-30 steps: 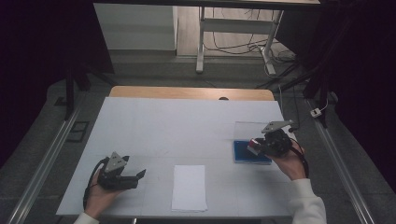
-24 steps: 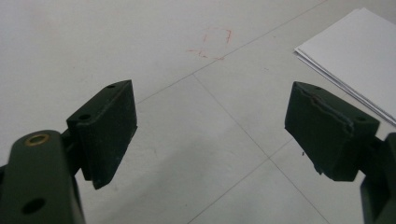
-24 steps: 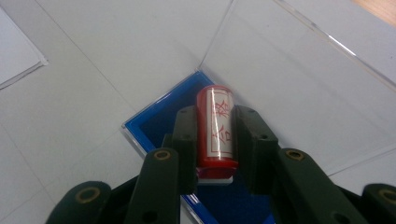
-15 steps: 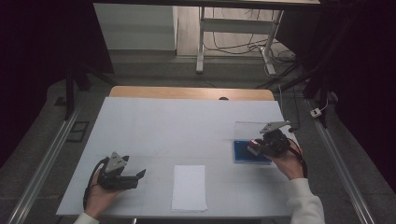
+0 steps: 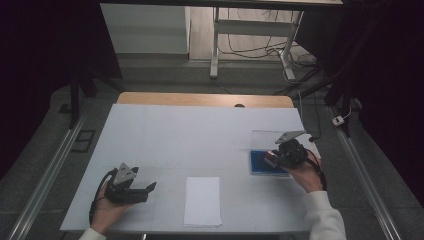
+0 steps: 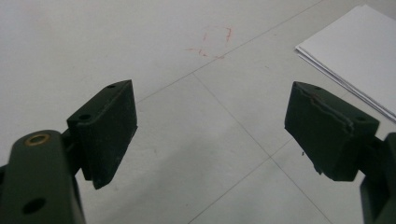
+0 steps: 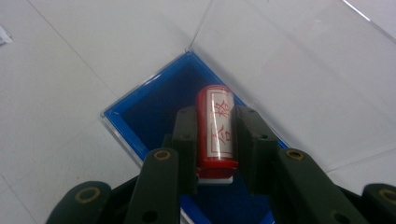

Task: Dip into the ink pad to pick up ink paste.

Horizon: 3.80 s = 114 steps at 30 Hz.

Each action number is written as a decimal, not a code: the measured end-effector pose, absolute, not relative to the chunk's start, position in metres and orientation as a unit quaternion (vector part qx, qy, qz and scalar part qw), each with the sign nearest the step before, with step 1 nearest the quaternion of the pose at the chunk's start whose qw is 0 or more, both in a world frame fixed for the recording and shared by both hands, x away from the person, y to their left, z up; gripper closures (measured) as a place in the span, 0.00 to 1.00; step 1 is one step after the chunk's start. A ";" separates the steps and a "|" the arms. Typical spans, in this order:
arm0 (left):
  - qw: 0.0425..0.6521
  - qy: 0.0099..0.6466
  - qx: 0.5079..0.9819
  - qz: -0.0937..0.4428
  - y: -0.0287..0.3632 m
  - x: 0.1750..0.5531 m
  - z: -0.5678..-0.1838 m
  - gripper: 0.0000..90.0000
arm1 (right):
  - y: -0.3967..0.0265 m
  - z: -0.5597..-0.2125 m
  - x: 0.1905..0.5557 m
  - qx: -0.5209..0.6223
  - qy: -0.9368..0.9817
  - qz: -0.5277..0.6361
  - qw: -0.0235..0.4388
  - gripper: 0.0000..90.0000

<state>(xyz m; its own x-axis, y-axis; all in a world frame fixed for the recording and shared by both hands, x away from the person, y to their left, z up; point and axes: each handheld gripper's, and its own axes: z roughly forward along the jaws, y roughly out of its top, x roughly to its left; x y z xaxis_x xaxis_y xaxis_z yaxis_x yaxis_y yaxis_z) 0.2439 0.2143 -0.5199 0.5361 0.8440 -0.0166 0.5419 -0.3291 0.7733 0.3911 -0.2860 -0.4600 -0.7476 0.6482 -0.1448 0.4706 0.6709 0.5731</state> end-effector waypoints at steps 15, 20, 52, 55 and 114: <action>0.380 0.439 0.790 0.197 0.215 0.244 -0.520 0.19 | -0.290 -0.462 0.393 0.319 0.898 0.256 0.160 0.78; 0.380 0.438 0.791 0.196 0.214 0.244 -0.520 0.19 | -0.290 -0.462 0.394 0.322 0.899 0.252 0.158 0.78; 0.380 0.444 0.787 0.197 0.215 0.243 -0.519 0.19 | -0.283 -0.465 0.398 0.341 0.902 0.218 0.149 0.79; 0.380 0.444 0.788 0.197 0.215 0.243 -0.519 0.19 | -0.282 -0.465 0.397 0.337 0.904 0.213 0.154 0.79; 0.371 0.439 0.795 0.194 0.213 0.245 -0.521 0.19 | -0.279 -0.459 0.396 0.327 0.904 0.217 0.169 0.78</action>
<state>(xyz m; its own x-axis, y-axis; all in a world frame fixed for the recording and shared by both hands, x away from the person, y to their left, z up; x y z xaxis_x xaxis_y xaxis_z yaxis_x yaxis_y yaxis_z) 0.2446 0.2133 -0.5213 0.5389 0.8422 -0.0166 0.5538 -0.3394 0.7603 0.3962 -0.2787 -0.4586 -0.7287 0.6650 -0.1632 0.5181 0.6914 0.5035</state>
